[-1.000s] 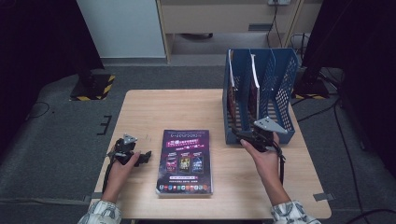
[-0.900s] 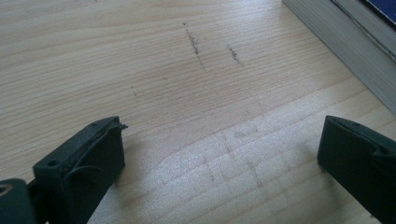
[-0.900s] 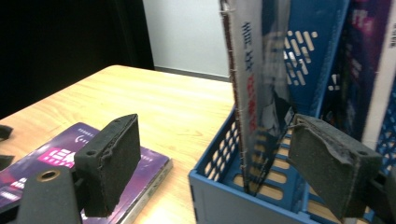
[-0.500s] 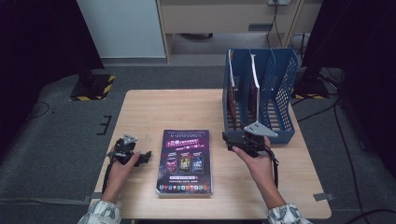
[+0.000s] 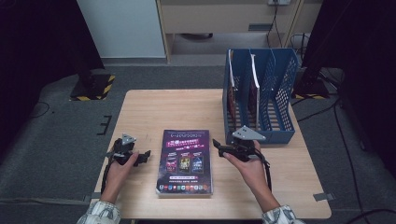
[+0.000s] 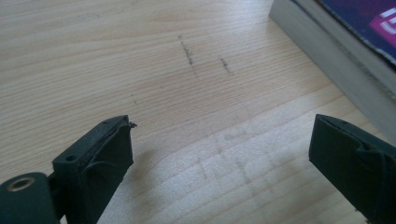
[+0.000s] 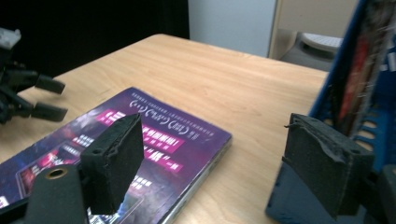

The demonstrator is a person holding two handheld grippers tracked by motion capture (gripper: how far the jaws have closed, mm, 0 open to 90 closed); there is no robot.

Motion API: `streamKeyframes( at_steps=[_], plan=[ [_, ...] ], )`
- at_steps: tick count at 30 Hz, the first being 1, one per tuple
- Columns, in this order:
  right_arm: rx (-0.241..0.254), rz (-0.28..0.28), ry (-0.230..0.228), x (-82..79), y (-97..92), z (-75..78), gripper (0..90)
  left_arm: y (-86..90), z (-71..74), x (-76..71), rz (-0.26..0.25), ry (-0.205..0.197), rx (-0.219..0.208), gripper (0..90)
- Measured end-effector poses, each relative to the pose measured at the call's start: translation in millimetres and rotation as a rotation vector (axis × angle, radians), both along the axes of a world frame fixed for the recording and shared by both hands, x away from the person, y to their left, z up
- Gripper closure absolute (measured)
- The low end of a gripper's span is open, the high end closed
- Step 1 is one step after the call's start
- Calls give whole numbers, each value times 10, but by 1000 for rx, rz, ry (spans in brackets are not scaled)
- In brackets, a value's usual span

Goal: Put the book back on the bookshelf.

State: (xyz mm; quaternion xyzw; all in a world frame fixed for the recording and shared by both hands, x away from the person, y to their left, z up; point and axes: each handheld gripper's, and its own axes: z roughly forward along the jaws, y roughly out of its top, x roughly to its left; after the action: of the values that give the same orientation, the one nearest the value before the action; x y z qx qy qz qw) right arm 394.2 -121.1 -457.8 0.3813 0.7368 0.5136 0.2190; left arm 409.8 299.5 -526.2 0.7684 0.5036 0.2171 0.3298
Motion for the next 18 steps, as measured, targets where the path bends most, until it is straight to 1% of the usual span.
streamKeyframes(
  at_steps=[2,6,7,9,11,12,15,17,18],
  plan=[
    [-9,13,3,-4,43,-32,219,-11,37,-21,-2,-8,-15,65],
    [-31,46,17,-29,136,-85,268,-69,96,-69,-28,-22,-40,77],
    [-39,49,18,-37,161,-97,295,-86,116,-80,-39,-24,-39,78],
    [-53,63,16,-45,202,-122,332,-133,155,-103,-50,-34,-54,81],
    [-70,73,19,-53,229,-149,385,-184,193,-124,-65,-50,-79,83],
    [-76,75,23,-57,239,-161,410,-214,208,-135,-79,-55,-82,88],
    [-91,87,29,-61,250,-192,471,-315,253,-177,-121,-67,-81,149],
    [-94,87,35,-62,248,-203,494,-378,275,-200,-139,-68,-87,180],
    [-96,90,34,-62,244,-206,513,-407,282,-211,-151,-68,-91,213]
  ],
)
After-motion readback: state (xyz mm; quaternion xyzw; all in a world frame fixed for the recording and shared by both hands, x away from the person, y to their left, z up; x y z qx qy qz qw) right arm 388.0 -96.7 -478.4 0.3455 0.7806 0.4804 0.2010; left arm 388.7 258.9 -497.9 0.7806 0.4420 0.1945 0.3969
